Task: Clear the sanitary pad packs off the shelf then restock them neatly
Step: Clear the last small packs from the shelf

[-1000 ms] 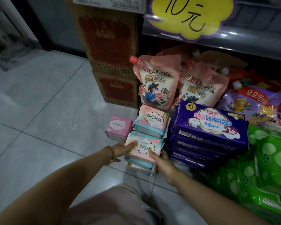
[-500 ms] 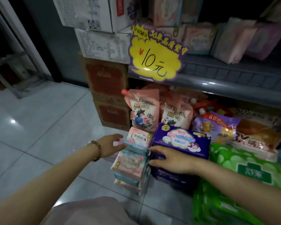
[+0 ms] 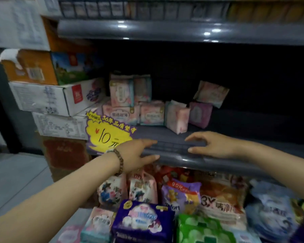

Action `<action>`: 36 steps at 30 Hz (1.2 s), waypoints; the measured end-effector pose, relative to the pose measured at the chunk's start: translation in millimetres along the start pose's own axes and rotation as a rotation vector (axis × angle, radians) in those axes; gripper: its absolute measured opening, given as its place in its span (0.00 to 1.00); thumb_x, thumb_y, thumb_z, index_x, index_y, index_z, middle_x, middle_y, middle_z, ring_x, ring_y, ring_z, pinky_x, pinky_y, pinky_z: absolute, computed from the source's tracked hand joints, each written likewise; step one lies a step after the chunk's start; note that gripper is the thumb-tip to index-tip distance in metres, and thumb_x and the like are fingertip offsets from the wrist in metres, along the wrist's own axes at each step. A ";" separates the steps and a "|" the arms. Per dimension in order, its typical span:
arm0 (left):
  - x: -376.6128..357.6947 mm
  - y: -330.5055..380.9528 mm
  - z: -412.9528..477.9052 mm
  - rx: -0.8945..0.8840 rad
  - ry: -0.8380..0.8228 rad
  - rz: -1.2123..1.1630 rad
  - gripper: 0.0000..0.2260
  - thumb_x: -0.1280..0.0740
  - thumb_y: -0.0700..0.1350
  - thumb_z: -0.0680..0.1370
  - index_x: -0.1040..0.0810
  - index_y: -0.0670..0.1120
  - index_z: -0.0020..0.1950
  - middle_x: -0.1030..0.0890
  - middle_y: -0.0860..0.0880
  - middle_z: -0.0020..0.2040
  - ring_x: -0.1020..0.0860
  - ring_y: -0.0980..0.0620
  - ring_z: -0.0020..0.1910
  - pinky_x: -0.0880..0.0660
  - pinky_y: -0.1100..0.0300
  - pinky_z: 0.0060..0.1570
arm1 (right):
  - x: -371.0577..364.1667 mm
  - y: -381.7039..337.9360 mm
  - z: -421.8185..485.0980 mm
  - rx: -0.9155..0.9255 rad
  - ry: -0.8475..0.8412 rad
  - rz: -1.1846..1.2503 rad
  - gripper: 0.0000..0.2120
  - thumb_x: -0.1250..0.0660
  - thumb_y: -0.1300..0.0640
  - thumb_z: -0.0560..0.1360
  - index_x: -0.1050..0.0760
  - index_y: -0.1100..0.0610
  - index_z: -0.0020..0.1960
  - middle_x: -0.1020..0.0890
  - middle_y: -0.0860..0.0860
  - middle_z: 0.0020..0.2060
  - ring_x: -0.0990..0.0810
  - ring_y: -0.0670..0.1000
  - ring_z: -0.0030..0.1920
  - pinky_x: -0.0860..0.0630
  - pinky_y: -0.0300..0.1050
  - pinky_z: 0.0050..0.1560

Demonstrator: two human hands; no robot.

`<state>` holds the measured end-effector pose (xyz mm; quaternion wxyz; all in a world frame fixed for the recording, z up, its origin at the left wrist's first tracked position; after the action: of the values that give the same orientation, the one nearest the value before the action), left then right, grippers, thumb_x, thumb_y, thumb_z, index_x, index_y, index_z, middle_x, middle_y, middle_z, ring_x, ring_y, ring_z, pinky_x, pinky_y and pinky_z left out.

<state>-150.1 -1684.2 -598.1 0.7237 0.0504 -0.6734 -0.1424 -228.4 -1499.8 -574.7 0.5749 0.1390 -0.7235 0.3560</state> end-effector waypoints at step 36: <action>-43.5 -59.6 215.1 0.672 0.368 -0.964 0.49 0.24 0.55 0.67 0.49 0.44 0.77 0.39 0.43 0.75 0.36 0.44 0.71 0.36 0.51 0.70 | 100.9 207.9 160.0 -0.183 0.896 1.110 0.39 0.20 0.46 0.62 0.30 0.59 0.67 0.22 0.52 0.58 0.21 0.49 0.54 0.21 0.39 0.50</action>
<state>-373.3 -1703.6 -636.7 0.6266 0.5985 -0.4468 -0.2225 -502.9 -1439.5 -568.4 0.5602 -0.4577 -0.4089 0.5564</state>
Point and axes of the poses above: each hand's wrist, its own z-axis towards the middle knuckle, its own x-axis out of the back of the hand, y = z × x, the point moved 7 cm from there along z, towards the middle knuckle
